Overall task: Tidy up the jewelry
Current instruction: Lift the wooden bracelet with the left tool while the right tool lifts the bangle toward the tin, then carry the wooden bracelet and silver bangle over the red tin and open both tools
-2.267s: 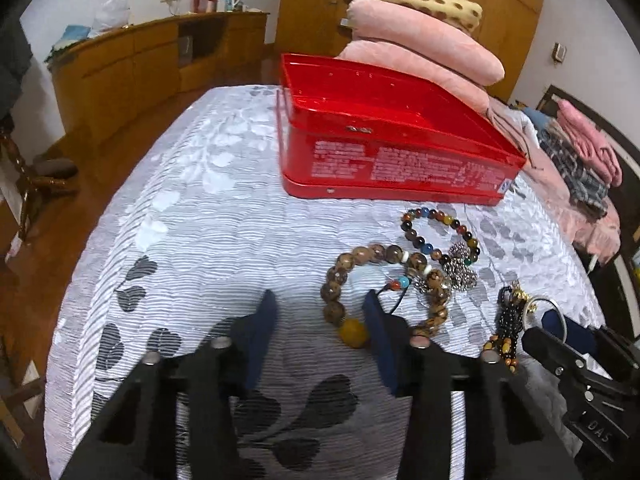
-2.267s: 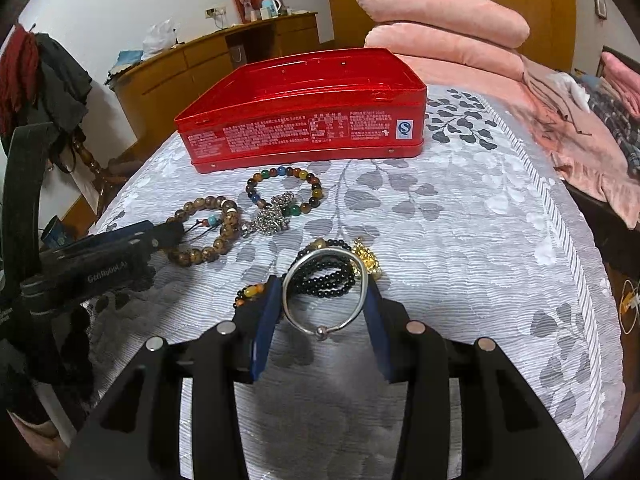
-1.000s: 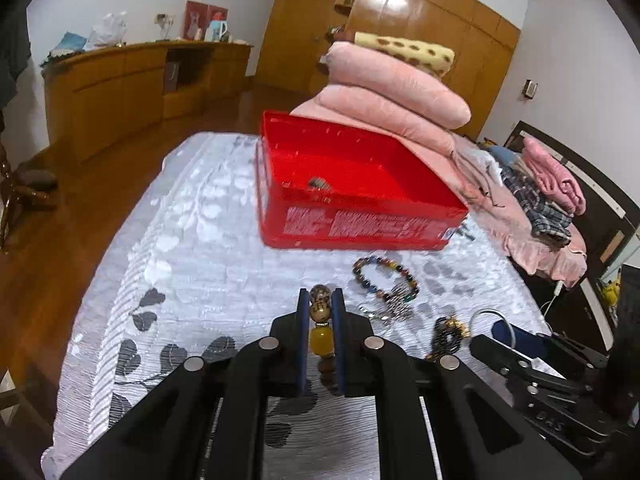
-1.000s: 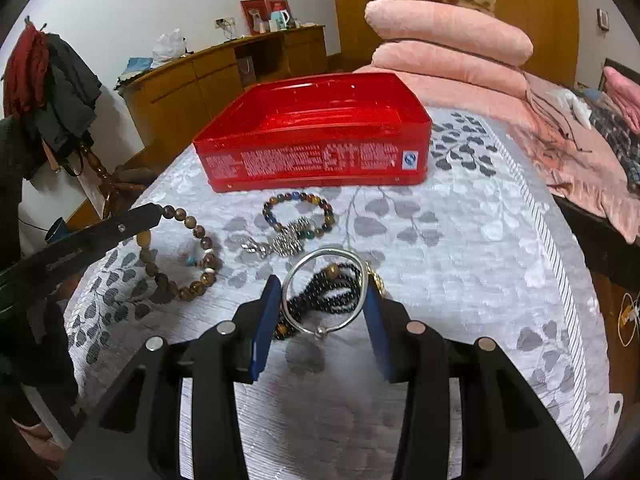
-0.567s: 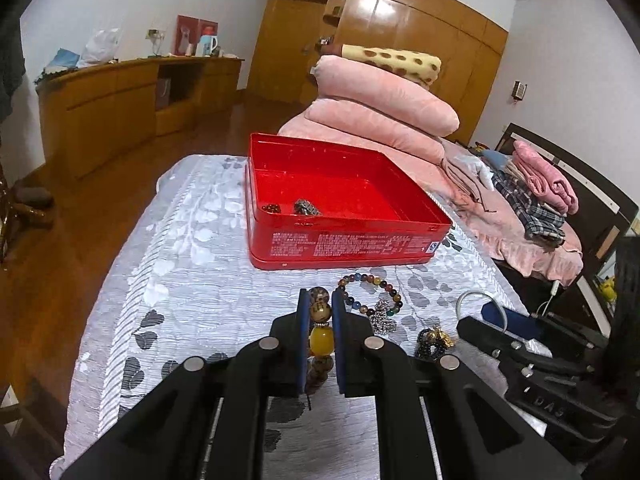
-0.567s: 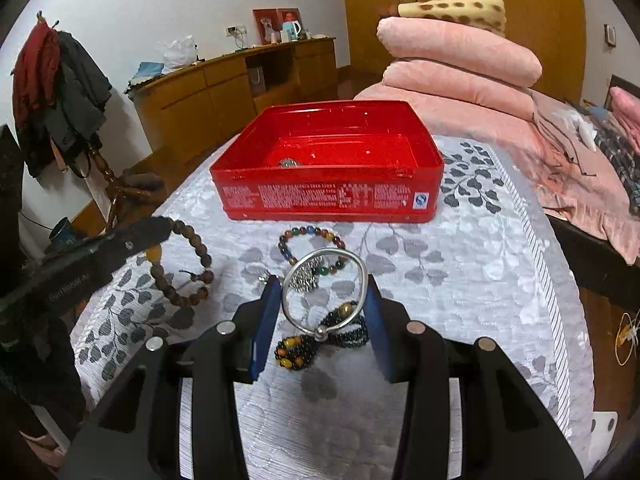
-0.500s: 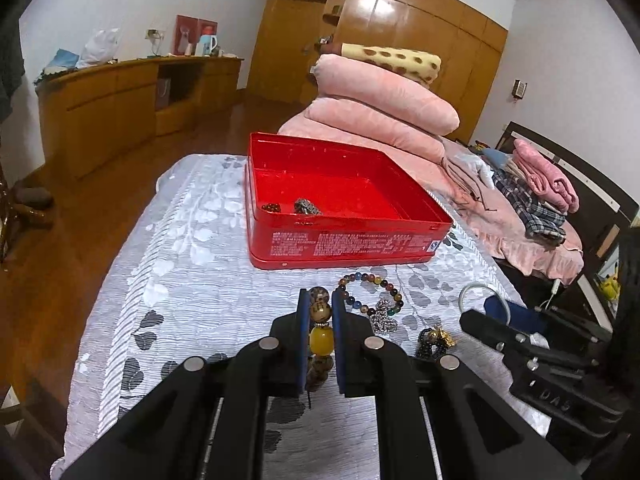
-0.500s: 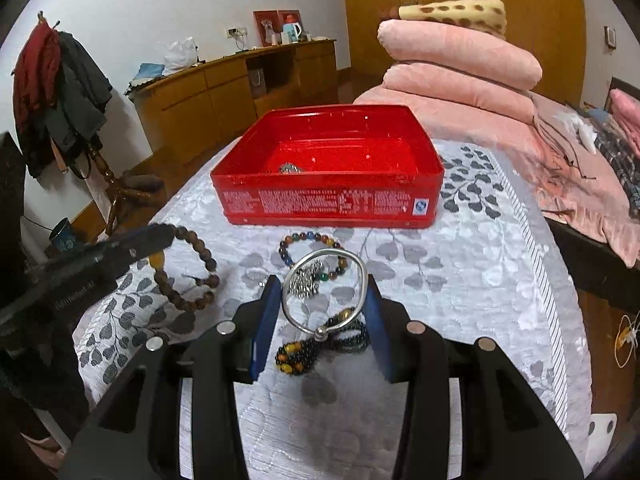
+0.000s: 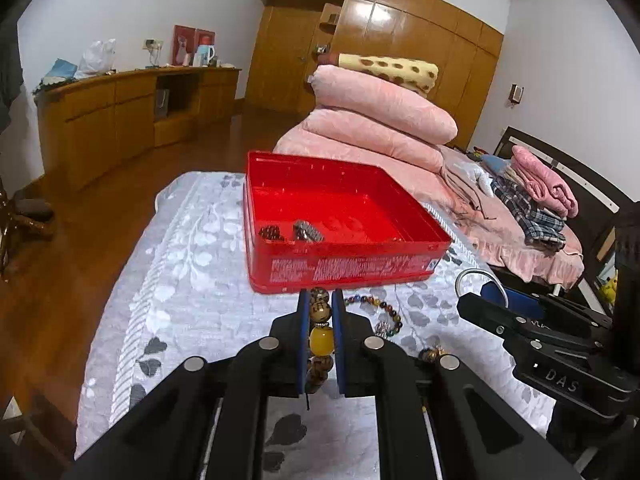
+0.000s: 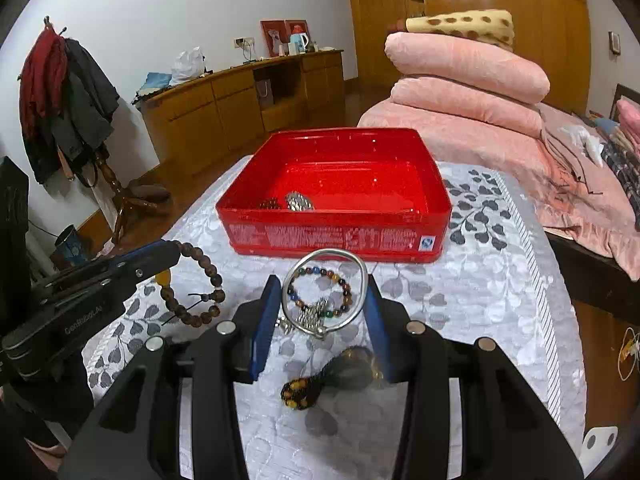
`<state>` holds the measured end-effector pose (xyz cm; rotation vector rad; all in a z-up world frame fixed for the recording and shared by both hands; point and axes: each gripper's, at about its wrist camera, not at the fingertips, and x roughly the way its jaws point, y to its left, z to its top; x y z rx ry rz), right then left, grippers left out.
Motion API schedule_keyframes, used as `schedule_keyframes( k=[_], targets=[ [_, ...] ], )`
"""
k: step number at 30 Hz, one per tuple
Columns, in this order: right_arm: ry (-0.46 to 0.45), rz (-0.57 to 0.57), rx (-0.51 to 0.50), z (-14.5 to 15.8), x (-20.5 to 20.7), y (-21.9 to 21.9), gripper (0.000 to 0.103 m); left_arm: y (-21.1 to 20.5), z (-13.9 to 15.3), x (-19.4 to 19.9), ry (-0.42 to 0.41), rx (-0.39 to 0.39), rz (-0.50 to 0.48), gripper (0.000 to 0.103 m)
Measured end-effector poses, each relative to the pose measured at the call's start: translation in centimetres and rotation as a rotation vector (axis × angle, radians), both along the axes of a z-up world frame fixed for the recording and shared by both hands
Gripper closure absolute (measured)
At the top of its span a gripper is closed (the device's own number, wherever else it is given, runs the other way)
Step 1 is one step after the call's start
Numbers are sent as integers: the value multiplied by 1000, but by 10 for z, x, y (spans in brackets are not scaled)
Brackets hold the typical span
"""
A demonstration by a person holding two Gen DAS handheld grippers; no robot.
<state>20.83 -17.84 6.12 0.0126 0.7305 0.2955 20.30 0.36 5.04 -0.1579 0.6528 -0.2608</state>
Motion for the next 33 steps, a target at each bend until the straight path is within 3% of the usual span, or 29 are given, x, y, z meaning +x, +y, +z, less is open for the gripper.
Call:
schedule_keyframes(
  k=[11, 20, 33],
  targets=[
    [-41, -1, 19, 24, 27, -8, 63, -9, 31, 20, -71, -15, -28, 92],
    [-53, -13, 23, 40, 72, -16, 63, -13, 62, 64, -121, -40, -30, 92],
    [46, -40, 48, 5, 147, -24, 63, -21, 18, 136, -5, -4, -11, 92]
  ],
)
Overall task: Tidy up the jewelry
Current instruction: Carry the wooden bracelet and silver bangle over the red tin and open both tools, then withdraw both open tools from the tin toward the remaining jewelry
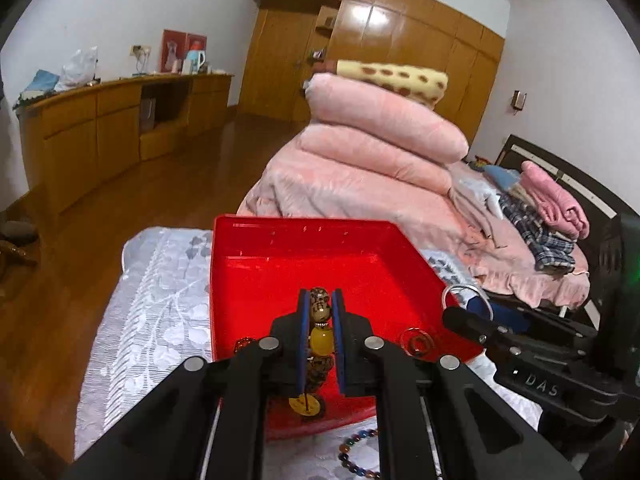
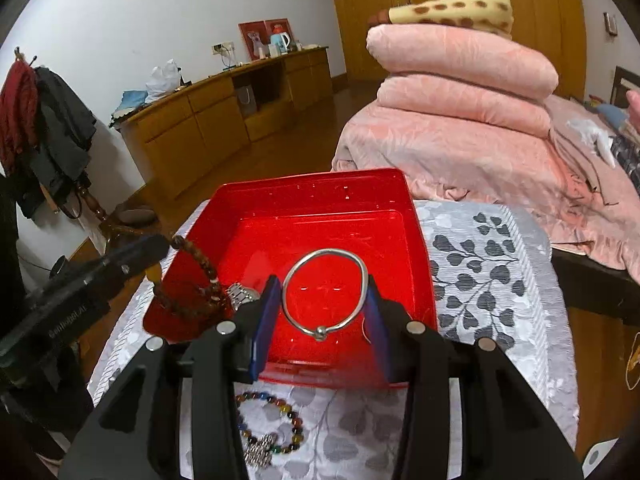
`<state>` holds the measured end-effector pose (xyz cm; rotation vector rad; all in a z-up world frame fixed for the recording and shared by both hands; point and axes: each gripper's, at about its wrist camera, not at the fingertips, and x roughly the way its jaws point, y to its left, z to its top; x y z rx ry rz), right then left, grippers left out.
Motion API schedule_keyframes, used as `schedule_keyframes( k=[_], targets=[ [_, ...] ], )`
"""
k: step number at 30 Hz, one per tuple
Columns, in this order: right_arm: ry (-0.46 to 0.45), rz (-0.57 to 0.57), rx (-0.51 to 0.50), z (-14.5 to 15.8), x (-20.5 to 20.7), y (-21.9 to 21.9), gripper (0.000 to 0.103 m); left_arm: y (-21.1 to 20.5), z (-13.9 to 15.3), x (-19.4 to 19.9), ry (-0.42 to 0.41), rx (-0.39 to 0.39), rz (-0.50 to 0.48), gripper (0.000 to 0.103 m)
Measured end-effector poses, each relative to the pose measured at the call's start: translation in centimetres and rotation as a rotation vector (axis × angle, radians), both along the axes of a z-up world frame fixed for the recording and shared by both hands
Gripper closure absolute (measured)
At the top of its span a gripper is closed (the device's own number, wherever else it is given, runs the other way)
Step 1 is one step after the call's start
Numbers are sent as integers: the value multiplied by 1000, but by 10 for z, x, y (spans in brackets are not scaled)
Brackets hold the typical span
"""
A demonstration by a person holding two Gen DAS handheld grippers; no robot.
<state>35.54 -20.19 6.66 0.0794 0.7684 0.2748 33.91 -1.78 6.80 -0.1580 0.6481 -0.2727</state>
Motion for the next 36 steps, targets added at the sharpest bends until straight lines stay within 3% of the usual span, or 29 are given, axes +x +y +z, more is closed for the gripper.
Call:
schedule_keyframes(
  k=[3, 4, 6, 11, 15, 20, 27, 36],
  targets=[
    [7, 7, -3, -7, 11, 3, 57, -1, -10, 11, 39, -3, -9, 87],
    [6, -2, -7, -10, 13, 3, 47, 0, -12, 14, 50, -10, -13, 83],
    [4, -9, -7, -12, 13, 2, 47, 1, -15, 14, 54, -14, -7, 61],
    [-10, -36, 7, -8, 0, -9, 47, 6, -7, 2, 30, 9, 29, 39],
    [-28, -65, -24, -5, -21, -15, 39, 12, -3, -20, 2, 42, 54, 23],
    [-22, -99, -47, -15, -57, -23, 27, 23, -7, -52, -12, 52, 93, 13],
    [19, -111, -18, -40, -109, -34, 25, 34, -19, -98, -26, 80, 135, 7],
    [85, -95, -8, -65, -139, -38, 46, 35, -44, -125, 50, 73, 144, 7]
  ],
)
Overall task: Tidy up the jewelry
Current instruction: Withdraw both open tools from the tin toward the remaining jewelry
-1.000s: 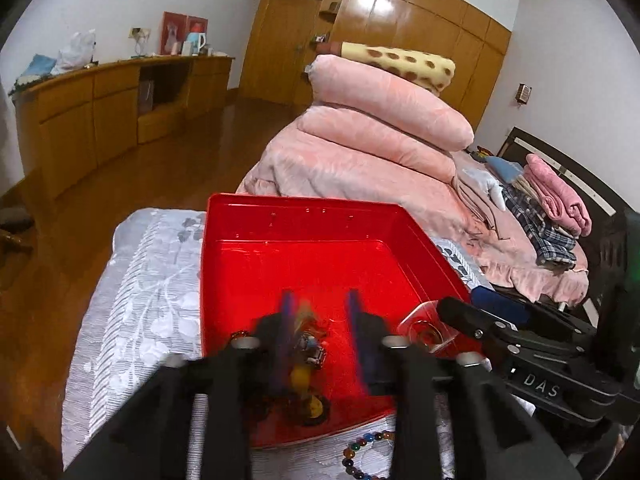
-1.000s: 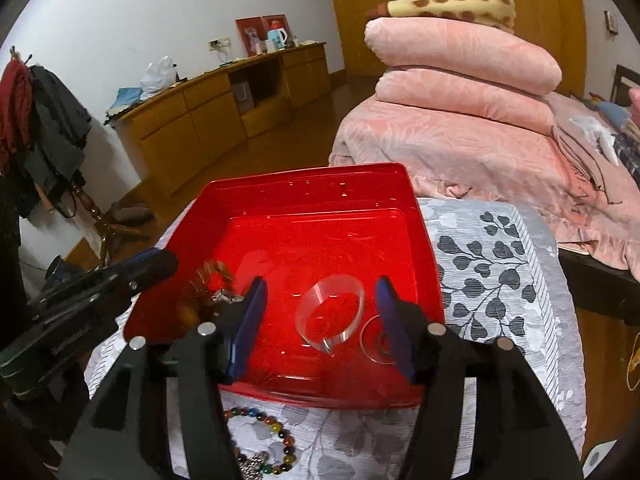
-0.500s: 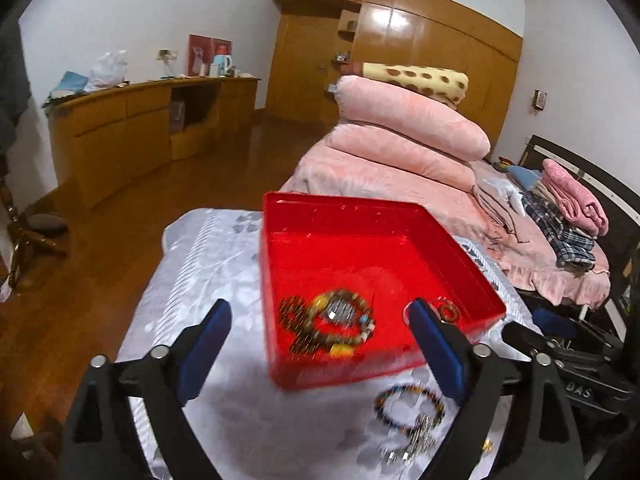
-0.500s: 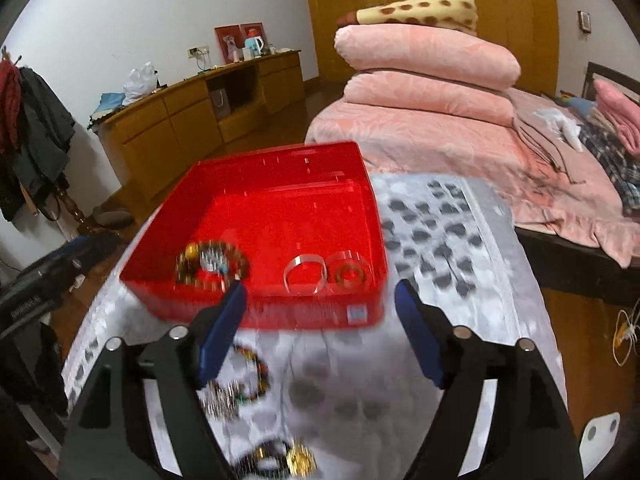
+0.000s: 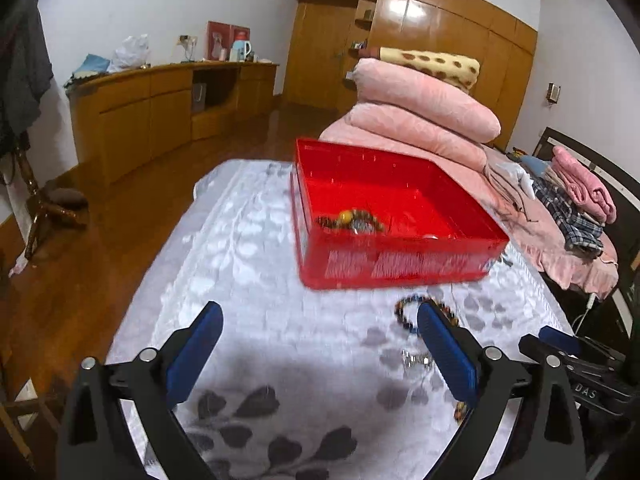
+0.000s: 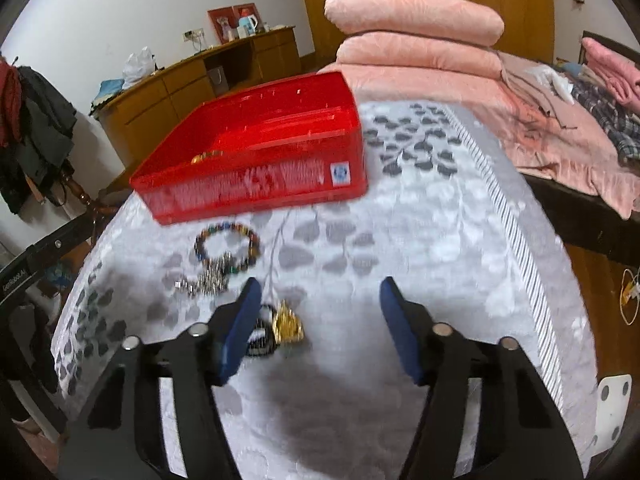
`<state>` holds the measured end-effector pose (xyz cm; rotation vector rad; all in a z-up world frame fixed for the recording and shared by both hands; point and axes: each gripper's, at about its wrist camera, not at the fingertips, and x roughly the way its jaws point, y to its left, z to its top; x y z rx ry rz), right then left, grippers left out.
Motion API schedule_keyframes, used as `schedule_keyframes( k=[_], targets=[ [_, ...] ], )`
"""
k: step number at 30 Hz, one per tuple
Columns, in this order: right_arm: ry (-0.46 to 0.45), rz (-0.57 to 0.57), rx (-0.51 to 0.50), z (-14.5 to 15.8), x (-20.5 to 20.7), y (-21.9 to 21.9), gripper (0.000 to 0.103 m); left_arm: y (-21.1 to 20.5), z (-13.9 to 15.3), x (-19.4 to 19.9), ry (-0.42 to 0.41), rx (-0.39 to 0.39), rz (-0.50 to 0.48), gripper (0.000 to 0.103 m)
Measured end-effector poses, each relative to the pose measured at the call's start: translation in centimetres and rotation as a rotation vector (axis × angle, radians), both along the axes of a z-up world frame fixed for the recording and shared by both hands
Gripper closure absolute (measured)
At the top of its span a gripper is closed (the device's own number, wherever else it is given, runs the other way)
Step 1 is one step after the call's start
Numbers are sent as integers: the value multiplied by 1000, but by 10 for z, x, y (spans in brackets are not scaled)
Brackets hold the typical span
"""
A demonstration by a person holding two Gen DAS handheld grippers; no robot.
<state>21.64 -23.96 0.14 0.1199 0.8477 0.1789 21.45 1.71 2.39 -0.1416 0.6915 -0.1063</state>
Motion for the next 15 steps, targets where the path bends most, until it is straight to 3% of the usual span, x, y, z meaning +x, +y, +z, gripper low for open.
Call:
schedule_keyframes(
  k=[5, 15],
  targets=[
    [23, 33, -1, -9, -8, 5, 58, -8, -10, -9, 24, 25, -10, 7],
    [58, 73, -5, -21, -8, 10, 68, -27, -20, -17, 40, 30, -42, 8]
  ],
)
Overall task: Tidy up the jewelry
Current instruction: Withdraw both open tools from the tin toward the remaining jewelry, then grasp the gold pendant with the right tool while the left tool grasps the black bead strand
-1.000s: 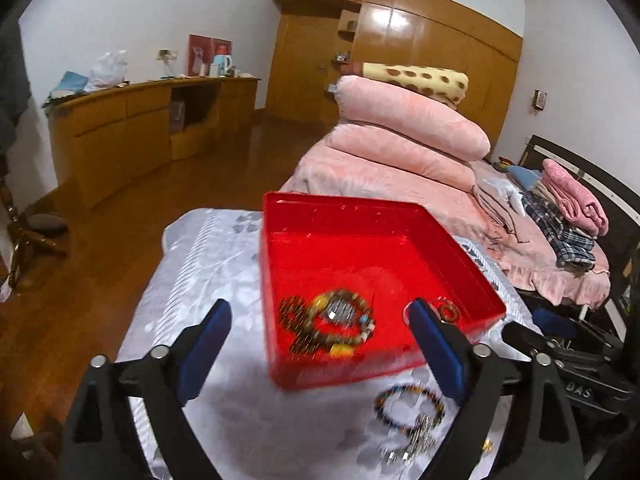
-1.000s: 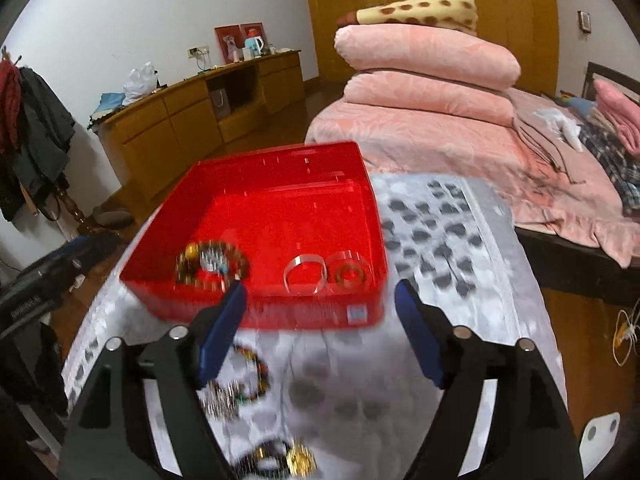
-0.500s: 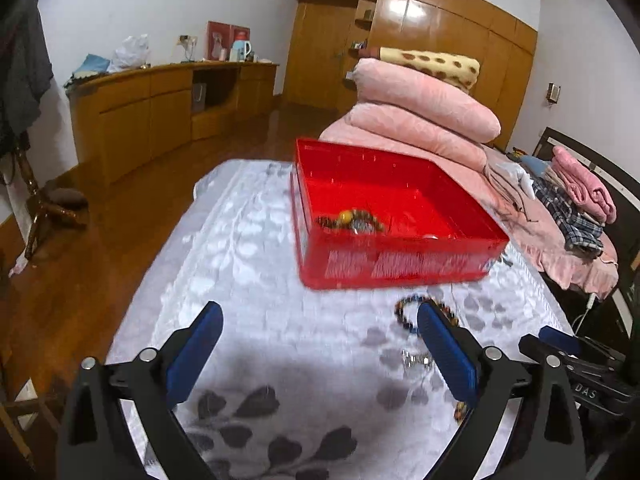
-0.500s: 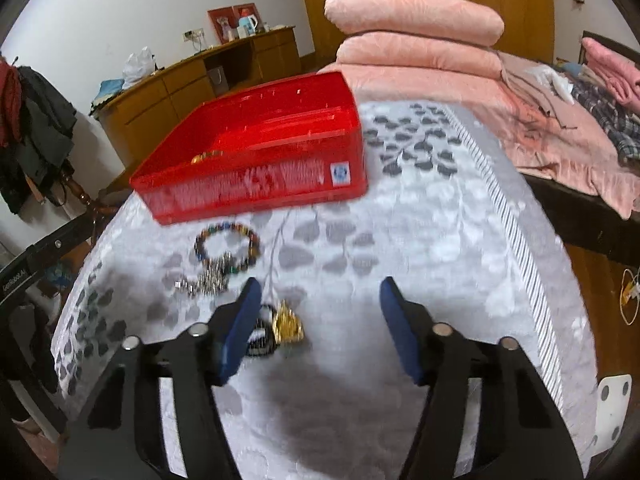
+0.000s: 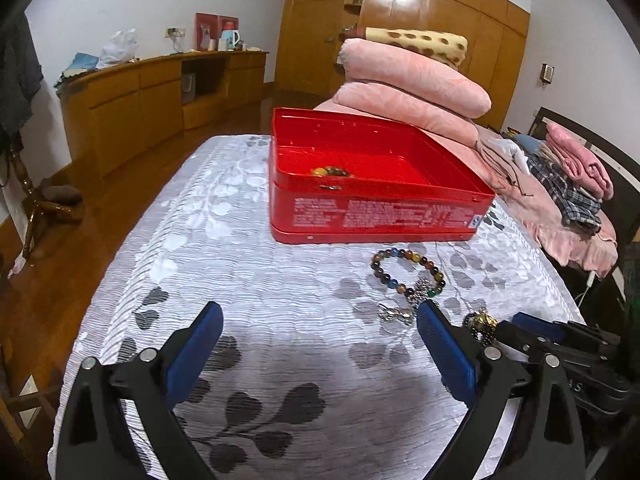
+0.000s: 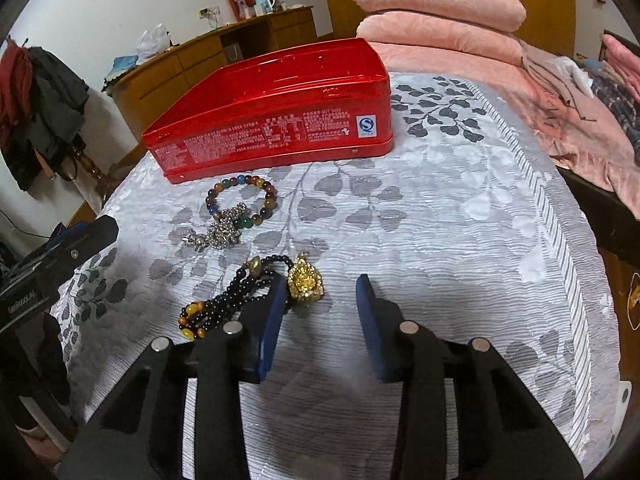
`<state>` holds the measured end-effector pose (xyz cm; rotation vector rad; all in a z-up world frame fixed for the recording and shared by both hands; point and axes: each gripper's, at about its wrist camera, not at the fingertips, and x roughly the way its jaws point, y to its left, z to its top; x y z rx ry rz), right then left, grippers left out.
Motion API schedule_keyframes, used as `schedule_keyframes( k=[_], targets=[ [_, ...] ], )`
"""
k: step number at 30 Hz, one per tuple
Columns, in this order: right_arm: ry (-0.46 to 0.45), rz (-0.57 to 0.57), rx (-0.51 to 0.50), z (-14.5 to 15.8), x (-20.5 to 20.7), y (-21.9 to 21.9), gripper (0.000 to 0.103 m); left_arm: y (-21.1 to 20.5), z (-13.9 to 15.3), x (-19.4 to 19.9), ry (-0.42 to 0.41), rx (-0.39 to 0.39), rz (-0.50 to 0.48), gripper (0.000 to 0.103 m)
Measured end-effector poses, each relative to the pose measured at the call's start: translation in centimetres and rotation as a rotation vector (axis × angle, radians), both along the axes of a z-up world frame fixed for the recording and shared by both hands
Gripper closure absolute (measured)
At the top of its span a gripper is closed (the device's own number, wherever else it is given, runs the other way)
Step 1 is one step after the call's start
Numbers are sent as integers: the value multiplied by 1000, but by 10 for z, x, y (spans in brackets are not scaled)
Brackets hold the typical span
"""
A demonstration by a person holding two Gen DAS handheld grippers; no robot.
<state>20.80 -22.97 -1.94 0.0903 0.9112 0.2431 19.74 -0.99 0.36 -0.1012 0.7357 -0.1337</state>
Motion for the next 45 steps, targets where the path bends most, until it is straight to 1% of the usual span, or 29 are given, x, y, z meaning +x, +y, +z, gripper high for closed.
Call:
schedule_keyframes(
  k=[8, 14, 19, 21, 23, 26, 34, 35, 39, 42, 44, 45],
  targets=[
    [6, 8, -12, -2, 3, 3, 71, -9, -2, -2, 7, 2, -27, 8],
    [11, 20, -18, -3, 5, 7, 71, -14, -3, -1, 13, -3, -42, 8],
    [10, 37, -48, -4, 6, 15, 71, -14, -2, -2, 12, -9, -45, 8],
    [9, 40, -54, -4, 6, 16, 73, -15, -1, -3, 10, -9, -47, 8],
    [10, 49, -47, -4, 5, 16, 81, -16, -1, -3, 11, -8, -51, 8],
    [7, 62, -46, -4, 3, 17, 86, -19, -1, -4, 11, -8, -61, 8],
    [-7, 6, -40, 2, -5, -3, 86, -38, -6, -4, 38, -13, -128, 8],
    [-8, -2, -40, 3, -5, -5, 86, -41, -7, -5, 43, -15, -138, 10],
    [-4, -38, -39, 2, -8, -19, 86, -59, -11, -5, 66, -14, -198, 23],
    [-3, -54, -34, 2, -10, -26, 86, -72, -17, -4, 97, -15, -240, 31],
    [-3, -61, -31, 1, -12, -30, 86, -80, -20, -4, 111, -20, -265, 35],
    [-3, -65, -30, 1, -13, -32, 86, -82, -21, -4, 114, -18, -272, 39]
  ],
)
